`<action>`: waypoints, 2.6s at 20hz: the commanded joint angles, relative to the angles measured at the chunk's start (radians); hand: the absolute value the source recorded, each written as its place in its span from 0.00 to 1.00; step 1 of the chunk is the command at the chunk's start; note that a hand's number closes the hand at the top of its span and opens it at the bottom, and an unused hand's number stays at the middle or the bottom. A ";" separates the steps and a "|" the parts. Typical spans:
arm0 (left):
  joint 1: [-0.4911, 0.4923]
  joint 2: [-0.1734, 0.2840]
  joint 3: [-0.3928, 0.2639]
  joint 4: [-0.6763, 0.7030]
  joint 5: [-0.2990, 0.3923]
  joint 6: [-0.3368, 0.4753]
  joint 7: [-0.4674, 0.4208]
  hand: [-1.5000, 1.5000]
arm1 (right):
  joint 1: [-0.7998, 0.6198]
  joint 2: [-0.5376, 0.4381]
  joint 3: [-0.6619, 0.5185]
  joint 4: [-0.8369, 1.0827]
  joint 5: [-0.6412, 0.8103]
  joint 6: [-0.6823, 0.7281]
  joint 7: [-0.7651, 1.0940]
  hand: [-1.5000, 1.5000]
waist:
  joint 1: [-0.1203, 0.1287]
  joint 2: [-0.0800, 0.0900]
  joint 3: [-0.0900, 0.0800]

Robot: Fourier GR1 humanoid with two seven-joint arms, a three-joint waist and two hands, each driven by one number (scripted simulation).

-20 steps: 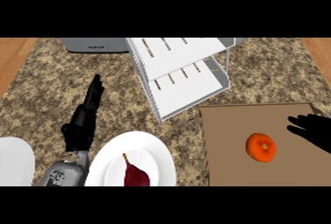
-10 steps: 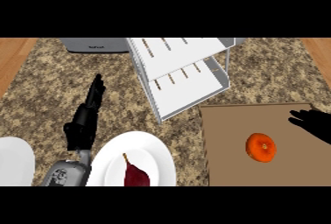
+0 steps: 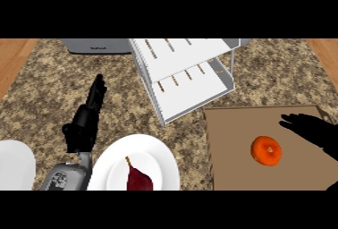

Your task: Pick the squash from the tray and place it in the tiered basket

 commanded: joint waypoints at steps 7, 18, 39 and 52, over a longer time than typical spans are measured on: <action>-0.015 -0.003 0.060 0.050 0.008 -0.031 -0.046 0.50 | -0.070 0.032 0.035 0.128 0.045 0.000 -0.062 0.00 | 0.002 0.001 0.000; -0.026 -0.025 0.059 0.042 -0.013 -0.052 -0.014 0.50 | -0.114 0.110 0.108 0.142 0.122 0.018 0.025 0.00 | 0.002 0.001 0.000; 0.034 -0.075 0.028 -0.027 -0.073 -0.045 -0.004 0.50 | -0.052 0.230 0.127 0.279 0.216 -0.125 -0.045 0.00 | 0.000 0.000 0.000; -0.001 -0.036 0.092 0.005 -0.031 -0.091 -0.020 0.50 | -0.046 0.329 0.161 0.351 0.316 -0.489 -0.092 1.00 | 0.001 0.001 0.000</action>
